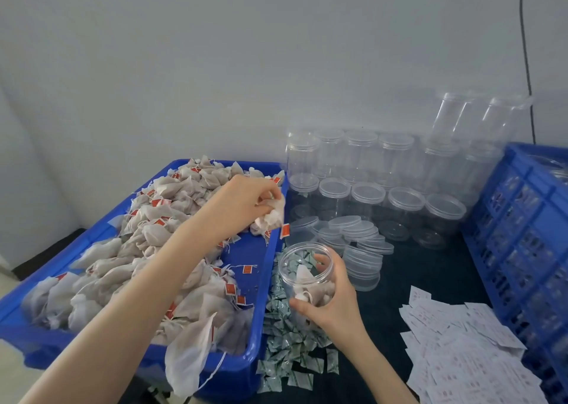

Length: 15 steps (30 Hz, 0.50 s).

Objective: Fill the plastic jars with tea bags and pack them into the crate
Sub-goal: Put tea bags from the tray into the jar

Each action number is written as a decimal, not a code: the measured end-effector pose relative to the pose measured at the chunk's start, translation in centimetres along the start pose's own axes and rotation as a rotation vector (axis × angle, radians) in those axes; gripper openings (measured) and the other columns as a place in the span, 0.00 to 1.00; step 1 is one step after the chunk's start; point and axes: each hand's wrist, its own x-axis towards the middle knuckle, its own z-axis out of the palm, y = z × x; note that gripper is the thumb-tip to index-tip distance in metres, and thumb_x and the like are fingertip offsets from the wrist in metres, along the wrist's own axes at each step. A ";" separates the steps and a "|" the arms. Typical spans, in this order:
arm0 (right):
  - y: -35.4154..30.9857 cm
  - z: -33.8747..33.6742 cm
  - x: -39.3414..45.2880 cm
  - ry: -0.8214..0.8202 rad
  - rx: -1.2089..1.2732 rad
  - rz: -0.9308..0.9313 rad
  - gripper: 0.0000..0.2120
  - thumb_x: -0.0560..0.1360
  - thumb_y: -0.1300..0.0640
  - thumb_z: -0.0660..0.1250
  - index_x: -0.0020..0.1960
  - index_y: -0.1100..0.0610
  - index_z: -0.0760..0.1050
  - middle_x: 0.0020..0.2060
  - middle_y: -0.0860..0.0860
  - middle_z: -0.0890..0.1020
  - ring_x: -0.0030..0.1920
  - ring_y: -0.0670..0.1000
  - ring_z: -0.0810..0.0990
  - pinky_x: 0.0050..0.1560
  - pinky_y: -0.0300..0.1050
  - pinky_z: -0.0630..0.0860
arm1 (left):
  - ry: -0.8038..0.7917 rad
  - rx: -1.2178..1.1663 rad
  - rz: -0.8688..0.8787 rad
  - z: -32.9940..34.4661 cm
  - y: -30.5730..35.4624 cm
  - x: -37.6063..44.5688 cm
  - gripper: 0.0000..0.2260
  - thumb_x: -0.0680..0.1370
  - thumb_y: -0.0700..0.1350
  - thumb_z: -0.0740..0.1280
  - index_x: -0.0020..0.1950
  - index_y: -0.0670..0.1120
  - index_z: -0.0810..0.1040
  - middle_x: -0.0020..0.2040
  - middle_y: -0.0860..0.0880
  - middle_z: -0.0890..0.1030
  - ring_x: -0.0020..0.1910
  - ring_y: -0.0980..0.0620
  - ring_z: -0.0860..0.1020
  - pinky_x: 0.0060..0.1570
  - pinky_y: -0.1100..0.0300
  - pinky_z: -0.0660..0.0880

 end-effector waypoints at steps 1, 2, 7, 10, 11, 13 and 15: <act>-0.1 0.1 0.0 0.003 0.003 0.000 0.45 0.60 0.55 0.82 0.70 0.39 0.63 0.62 0.33 0.73 0.65 0.45 0.75 0.61 0.44 0.78 | -0.001 -0.048 0.035 -0.1 0.9 0.0 0.10 0.76 0.40 0.67 0.54 0.51 0.81 0.48 0.53 0.82 0.44 0.58 0.78 0.49 0.63 0.76; -0.2 0.1 0.0 0.008 0.006 -0.002 0.44 0.59 0.53 0.81 0.69 0.36 0.63 0.61 0.31 0.73 0.64 0.44 0.75 0.59 0.42 0.78 | -0.023 -0.086 0.067 0.1 1.8 0.1 0.10 0.75 0.40 0.68 0.53 0.52 0.81 0.47 0.54 0.82 0.44 0.59 0.78 0.48 0.65 0.76; -1.0 -0.3 0.2 0.060 0.035 -0.019 0.42 0.56 0.47 0.80 0.60 0.20 0.62 0.58 0.32 0.77 0.58 0.41 0.79 0.51 0.32 0.77 | -0.418 -0.068 0.198 3.6 5.4 -0.1 0.10 0.75 0.43 0.69 0.56 0.50 0.79 0.49 0.53 0.82 0.45 0.59 0.77 0.50 0.63 0.76; -1.0 -1.0 0.1 0.062 0.026 -0.009 0.44 0.55 0.44 0.81 0.60 0.18 0.60 0.61 0.33 0.77 0.60 0.40 0.78 0.52 0.33 0.77 | -0.538 -0.012 0.237 4.8 6.0 0.2 0.13 0.77 0.40 0.66 0.60 0.50 0.81 0.52 0.52 0.83 0.47 0.55 0.79 0.51 0.59 0.75; -1.0 -1.2 0.0 0.060 0.018 0.003 0.45 0.55 0.43 0.81 0.61 0.19 0.59 0.63 0.35 0.76 0.62 0.41 0.78 0.53 0.34 0.77 | -0.518 -0.025 0.224 4.7 6.1 0.4 0.14 0.77 0.40 0.66 0.60 0.52 0.81 0.53 0.52 0.83 0.48 0.56 0.79 0.50 0.61 0.75; -0.7 -1.7 -0.1 0.060 0.005 0.015 0.46 0.55 0.43 0.81 0.64 0.22 0.59 0.66 0.39 0.75 0.63 0.41 0.76 0.54 0.35 0.78 | -0.450 -0.058 0.210 4.4 6.2 0.8 0.13 0.77 0.40 0.67 0.58 0.52 0.82 0.51 0.53 0.83 0.45 0.57 0.79 0.47 0.65 0.73; -0.5 -2.1 -0.2 0.070 -0.014 0.013 0.48 0.56 0.43 0.80 0.69 0.30 0.59 0.67 0.42 0.75 0.64 0.42 0.76 0.59 0.41 0.78 | -0.430 -0.086 0.241 4.4 6.6 1.1 0.10 0.77 0.41 0.67 0.55 0.50 0.84 0.49 0.53 0.84 0.43 0.56 0.80 0.47 0.65 0.74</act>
